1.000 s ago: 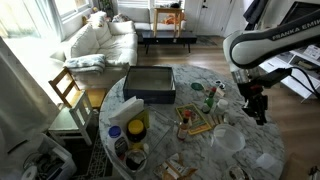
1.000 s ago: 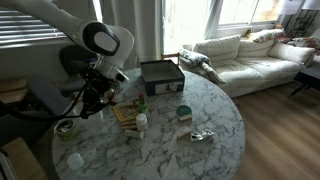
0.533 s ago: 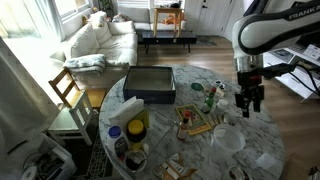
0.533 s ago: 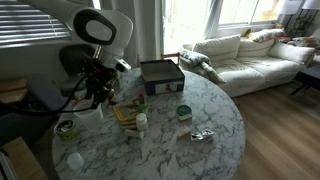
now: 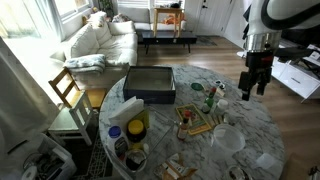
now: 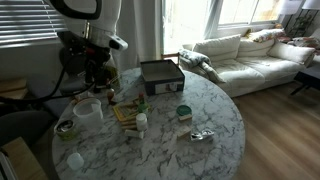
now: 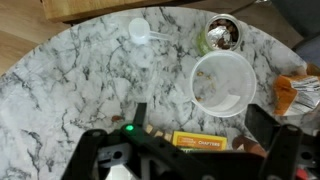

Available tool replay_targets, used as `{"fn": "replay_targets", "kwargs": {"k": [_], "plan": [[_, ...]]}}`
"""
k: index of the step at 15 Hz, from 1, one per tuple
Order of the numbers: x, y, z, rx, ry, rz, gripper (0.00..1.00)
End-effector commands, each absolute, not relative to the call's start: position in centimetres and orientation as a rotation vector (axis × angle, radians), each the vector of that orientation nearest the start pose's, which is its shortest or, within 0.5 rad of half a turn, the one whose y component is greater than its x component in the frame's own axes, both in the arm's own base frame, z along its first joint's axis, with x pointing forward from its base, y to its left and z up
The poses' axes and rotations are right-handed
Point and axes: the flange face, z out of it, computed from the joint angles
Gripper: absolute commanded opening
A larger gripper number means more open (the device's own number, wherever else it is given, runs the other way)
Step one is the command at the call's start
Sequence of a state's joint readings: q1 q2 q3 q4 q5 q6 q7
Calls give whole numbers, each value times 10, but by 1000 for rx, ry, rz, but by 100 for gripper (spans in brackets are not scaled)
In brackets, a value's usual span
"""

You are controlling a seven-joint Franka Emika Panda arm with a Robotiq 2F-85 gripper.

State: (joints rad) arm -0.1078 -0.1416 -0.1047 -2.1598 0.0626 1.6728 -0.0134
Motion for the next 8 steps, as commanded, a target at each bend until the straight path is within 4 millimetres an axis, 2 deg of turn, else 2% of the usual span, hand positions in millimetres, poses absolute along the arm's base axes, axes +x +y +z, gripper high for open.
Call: {"fn": "replay_targets", "kwargs": {"k": [1,2,3,5,8], "plan": [[443,-93,459,-2925,322,358,100],[441,-93,465,-2923,323,318,100],[452,-92,459,-2951,327,408,100],[449,-92,470,-2948,328,362,100],[447,-92,470,-2948,328,351,100]]}}
